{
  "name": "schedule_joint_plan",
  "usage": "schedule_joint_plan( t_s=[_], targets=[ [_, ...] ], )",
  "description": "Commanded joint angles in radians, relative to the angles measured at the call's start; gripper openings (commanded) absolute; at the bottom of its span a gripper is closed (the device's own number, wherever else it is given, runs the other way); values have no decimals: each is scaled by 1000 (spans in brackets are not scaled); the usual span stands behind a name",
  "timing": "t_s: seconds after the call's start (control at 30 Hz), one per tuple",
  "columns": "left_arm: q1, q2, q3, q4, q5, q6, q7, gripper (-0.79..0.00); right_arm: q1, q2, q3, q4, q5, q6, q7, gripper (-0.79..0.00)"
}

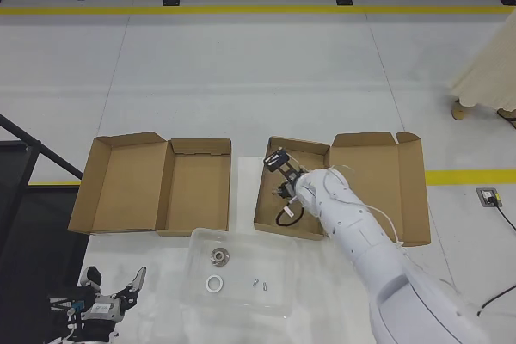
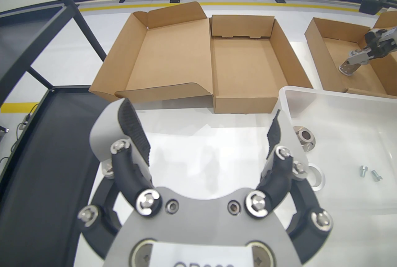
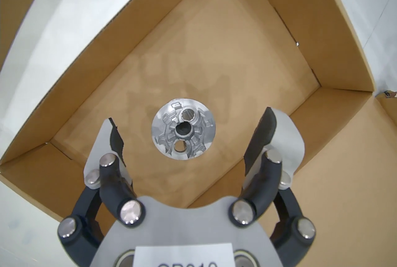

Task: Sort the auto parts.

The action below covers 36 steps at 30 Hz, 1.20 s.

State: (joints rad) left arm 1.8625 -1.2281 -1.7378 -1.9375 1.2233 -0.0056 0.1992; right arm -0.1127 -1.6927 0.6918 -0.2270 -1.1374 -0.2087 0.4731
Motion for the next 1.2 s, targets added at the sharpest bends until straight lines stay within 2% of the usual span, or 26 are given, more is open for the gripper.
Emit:
schedule_joint_plan(
  t_s=[0.0, 0.2, 0.33, 0.5, 0.63, 0.8, 0.93, 1.07, 1.17],
  targets=[
    [0, 0, 0, 0, 0, 0, 0, 0, 7, 5, 6, -6, 2, -18, -27, 0],
    [0, 0, 0, 0, 0, 0, 0, 0, 13, 30, 23, -61, -5, -107, -112, 0],
    [0, 0, 0, 0, 0, 0, 0, 0, -5, 62, 43, -130, -19, -184, -198, 0],
    [0, 0, 0, 0, 0, 0, 0, 0, -66, 126, 93, -277, -51, -293, -300, 0],
    [0, 0, 0, 0, 0, 0, 0, 0, -173, 197, 160, -505, -108, -394, -317, 0],
    [0, 0, 0, 0, 0, 0, 0, 0, -392, 293, 301, -914, -180, -539, -215, 0],
    [0, 0, 0, 0, 0, 0, 0, 0, -553, 341, 390, -1183, -187, -653, -75, 0],
    [0, 0, 0, 0, 0, 0, 0, 0, -626, 358, 398, -1311, -178, -685, 90, 0],
    [0, 0, 0, 0, 0, 0, 0, 0, -631, 357, 350, -1349, -172, -687, 227, 0]
  ],
)
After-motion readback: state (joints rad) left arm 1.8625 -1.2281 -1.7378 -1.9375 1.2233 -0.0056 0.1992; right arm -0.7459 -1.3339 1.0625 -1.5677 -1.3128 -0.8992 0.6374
